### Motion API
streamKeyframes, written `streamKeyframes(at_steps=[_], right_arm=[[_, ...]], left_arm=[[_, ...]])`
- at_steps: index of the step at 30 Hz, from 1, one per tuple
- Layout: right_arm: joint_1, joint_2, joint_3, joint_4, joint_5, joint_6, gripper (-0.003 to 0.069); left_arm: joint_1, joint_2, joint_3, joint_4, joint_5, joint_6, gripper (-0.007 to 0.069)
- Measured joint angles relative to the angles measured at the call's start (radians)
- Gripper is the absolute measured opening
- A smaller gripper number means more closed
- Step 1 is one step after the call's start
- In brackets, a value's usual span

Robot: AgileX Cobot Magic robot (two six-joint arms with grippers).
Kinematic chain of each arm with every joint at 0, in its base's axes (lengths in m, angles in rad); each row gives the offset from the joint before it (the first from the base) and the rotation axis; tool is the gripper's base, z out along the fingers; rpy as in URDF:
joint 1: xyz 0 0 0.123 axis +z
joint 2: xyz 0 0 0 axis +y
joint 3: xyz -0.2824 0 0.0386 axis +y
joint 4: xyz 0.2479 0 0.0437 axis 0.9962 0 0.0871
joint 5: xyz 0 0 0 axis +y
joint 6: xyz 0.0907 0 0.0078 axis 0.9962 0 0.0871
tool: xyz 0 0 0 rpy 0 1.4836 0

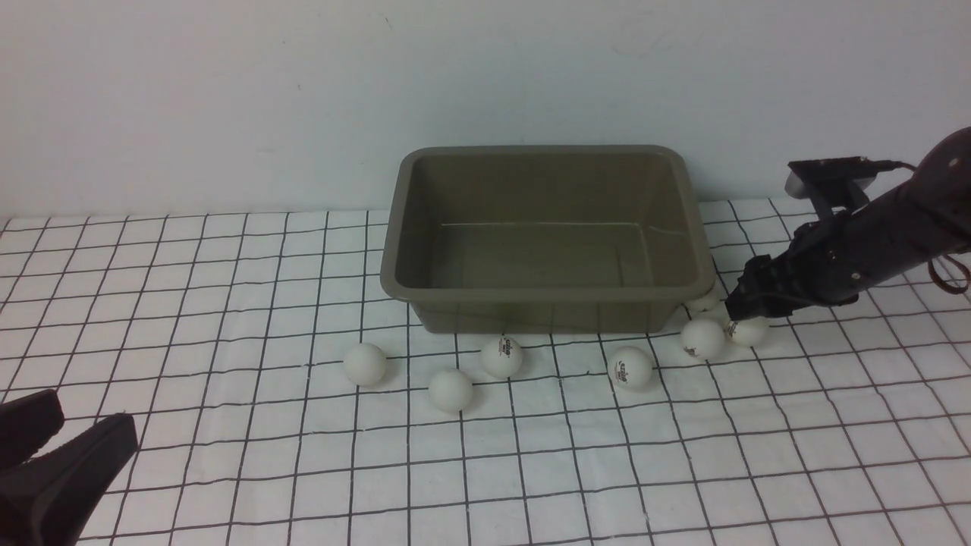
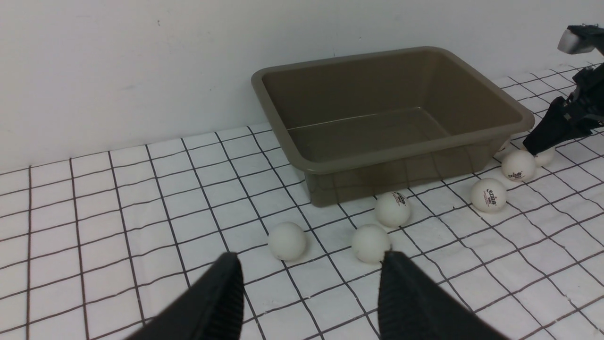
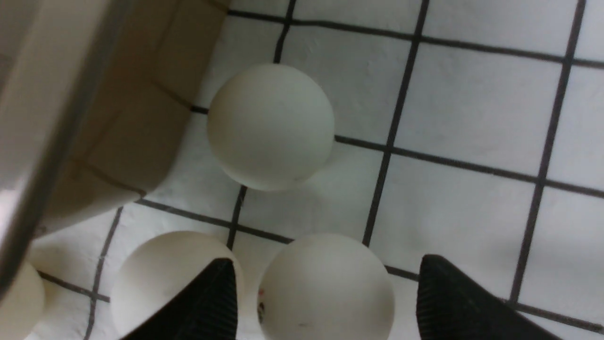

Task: Put the table tennis balls into the box on the white checkered tablecloth.
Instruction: 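Reach for and grasp a ping pong ball on the table, then release the ping pong ball into the bin and lift the gripper away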

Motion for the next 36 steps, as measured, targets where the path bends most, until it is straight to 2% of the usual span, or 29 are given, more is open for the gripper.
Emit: streamKeyframes(at_steps=[12, 17, 24, 29, 31, 36], right_arm=[[0.000, 0.025, 0.000, 0.003, -0.023, -0.010, 0.0447], [0.000, 0.027, 0.000, 0.003, -0.023, -0.015, 0.0363], [0.000, 0.025, -0.024, 0.001, -0.003, -0.038, 0.0361], [0.000, -0.021, -0.103, 0.003, 0.076, -0.047, 0.0361], [0.000, -0.052, -0.158, 0.026, 0.120, -0.049, 0.0361], [0.002, -0.081, -0.314, 0.202, 0.285, -0.055, 0.0361]], left_arm=[[0.000, 0.000, 0.000, 0.000, 0.024, 0.000, 0.0356], [0.000, 0.000, 0.000, 0.001, 0.029, 0.000, 0.0356], [0.000, 0.000, 0.000, 0.001, 0.030, -0.001, 0.0356], [0.000, 0.000, 0.000, 0.004, 0.030, -0.001, 0.0356], [0.000, 0.000, 0.000, 0.005, 0.030, -0.001, 0.0356], [0.000, 0.000, 0.000, 0.006, 0.031, -0.001, 0.0356]])
